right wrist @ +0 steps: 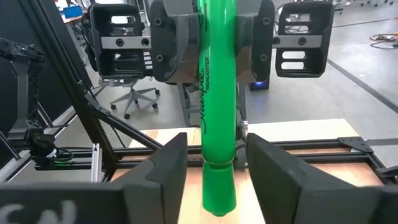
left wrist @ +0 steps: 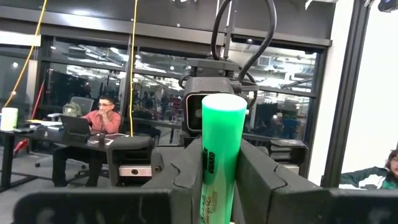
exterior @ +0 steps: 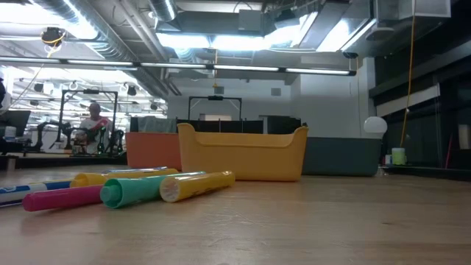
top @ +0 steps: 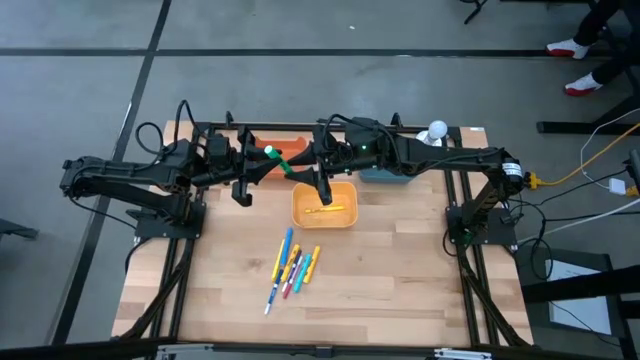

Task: Pick & Place Markers
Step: Put the big green highlighter pen into the orange bin

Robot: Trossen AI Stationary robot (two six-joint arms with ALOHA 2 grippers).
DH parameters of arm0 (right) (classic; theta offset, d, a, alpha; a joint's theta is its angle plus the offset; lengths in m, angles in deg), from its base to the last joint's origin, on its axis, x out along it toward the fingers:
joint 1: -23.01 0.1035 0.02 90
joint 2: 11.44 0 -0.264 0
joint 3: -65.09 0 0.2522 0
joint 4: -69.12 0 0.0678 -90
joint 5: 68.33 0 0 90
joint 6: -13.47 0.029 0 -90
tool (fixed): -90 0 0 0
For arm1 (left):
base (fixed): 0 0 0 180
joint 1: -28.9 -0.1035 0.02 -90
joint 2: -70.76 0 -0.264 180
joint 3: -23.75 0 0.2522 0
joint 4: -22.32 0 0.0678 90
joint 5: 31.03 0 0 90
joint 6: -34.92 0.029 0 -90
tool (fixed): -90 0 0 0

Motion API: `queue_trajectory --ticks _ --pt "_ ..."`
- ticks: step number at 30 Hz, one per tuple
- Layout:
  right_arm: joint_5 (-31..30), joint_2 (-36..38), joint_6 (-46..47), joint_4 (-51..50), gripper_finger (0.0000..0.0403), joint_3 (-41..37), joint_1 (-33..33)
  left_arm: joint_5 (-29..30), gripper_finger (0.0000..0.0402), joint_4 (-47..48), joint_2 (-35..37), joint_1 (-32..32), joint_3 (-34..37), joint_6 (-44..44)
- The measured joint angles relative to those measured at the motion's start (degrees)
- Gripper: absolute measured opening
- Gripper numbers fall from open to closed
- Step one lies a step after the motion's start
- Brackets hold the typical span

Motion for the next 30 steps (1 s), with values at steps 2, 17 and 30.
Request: queue_trajectory --ticks 2,17,30 --pt "0.0 0.0 -0.09 -0.01 0.0179 0.0 0.0 0.06 0.0067 0.0 0.0 0.0 0.0 0.0" --pt "-3.19 6.31 -3.21 -3.87 0.0191 0.0 -0.2 1.92 0.0067 2.16 0.04 0.0 0.02 0.64" --pt "-3.23 10.71 -5.1 -13.48 0.0009 0.01 -0.2 2.53 0.0067 6.66 0.04 -3.73 0.02 0.78"
